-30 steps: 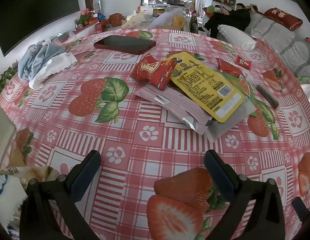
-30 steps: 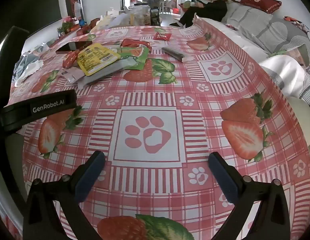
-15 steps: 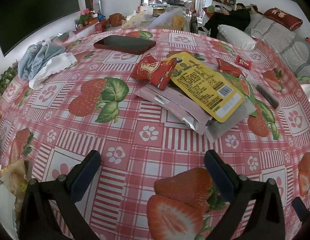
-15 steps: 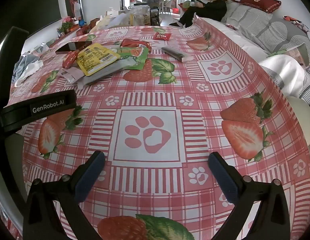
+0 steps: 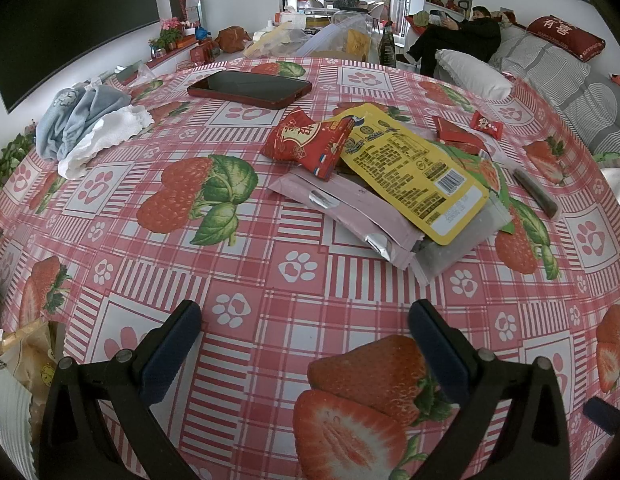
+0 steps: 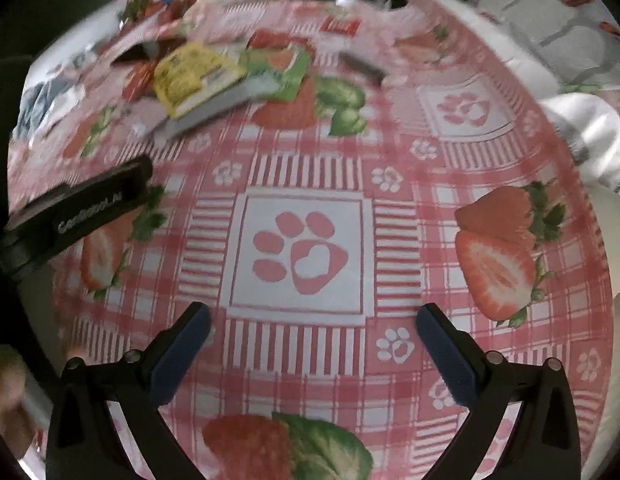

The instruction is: Organize snacks

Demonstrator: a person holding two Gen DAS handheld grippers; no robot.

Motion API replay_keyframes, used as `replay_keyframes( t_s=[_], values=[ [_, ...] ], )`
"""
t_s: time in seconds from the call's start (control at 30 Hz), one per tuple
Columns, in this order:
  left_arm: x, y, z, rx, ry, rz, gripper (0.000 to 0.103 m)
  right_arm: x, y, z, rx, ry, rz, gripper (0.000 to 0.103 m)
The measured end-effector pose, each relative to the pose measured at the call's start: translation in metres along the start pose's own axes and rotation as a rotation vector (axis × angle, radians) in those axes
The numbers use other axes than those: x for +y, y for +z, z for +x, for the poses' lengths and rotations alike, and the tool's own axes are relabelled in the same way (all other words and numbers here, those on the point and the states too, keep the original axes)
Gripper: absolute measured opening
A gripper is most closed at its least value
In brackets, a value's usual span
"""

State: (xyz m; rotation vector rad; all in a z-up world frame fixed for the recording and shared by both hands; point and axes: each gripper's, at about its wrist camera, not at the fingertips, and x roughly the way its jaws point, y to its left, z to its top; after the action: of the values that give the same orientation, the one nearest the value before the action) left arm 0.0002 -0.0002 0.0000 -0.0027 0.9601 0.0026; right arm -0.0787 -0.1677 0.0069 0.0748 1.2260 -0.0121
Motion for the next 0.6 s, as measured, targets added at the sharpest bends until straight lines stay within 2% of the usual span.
replay_keyframes(
  t_s=[0.07, 0.17, 0.27, 0.33, 0.4, 0.47, 0.6],
  values=[
    [-0.001, 0.001, 0.001, 0.017, 0.01, -0.01, 0.103, -0.009, -0.002, -0.003, 0.024, 0.05, 0.038, 0.103],
    [-0.007, 0.003, -0.007, 0.103, -0.004, 0.014, 0.103, -0.032, -0.01, -0.013, 0.068, 0.08, 0.153, 0.103],
    [-0.018, 0.001, -0.049, 0.068, -0.056, 0.08, 0.103, -0.054, -0.017, -0.028, 0.094, 0.088, 0.262, 0.103],
    [-0.023, -0.004, -0.089, 0.056, -0.129, 0.147, 0.103, -0.058, -0.017, -0.04, 0.124, 0.079, 0.289, 0.103],
    [-0.022, -0.012, -0.121, 0.072, -0.181, 0.202, 0.103, -0.059, -0.018, -0.046, 0.154, 0.07, 0.292, 0.103],
    [-0.01, -0.021, -0.148, 0.129, -0.235, 0.232, 0.103, -0.046, -0.02, -0.052, 0.196, 0.078, 0.265, 0.103],
    [0.031, -0.038, -0.167, 0.257, -0.228, 0.261, 0.103, 0.006, -0.016, -0.059, 0.211, 0.121, 0.119, 0.103]
  ],
)
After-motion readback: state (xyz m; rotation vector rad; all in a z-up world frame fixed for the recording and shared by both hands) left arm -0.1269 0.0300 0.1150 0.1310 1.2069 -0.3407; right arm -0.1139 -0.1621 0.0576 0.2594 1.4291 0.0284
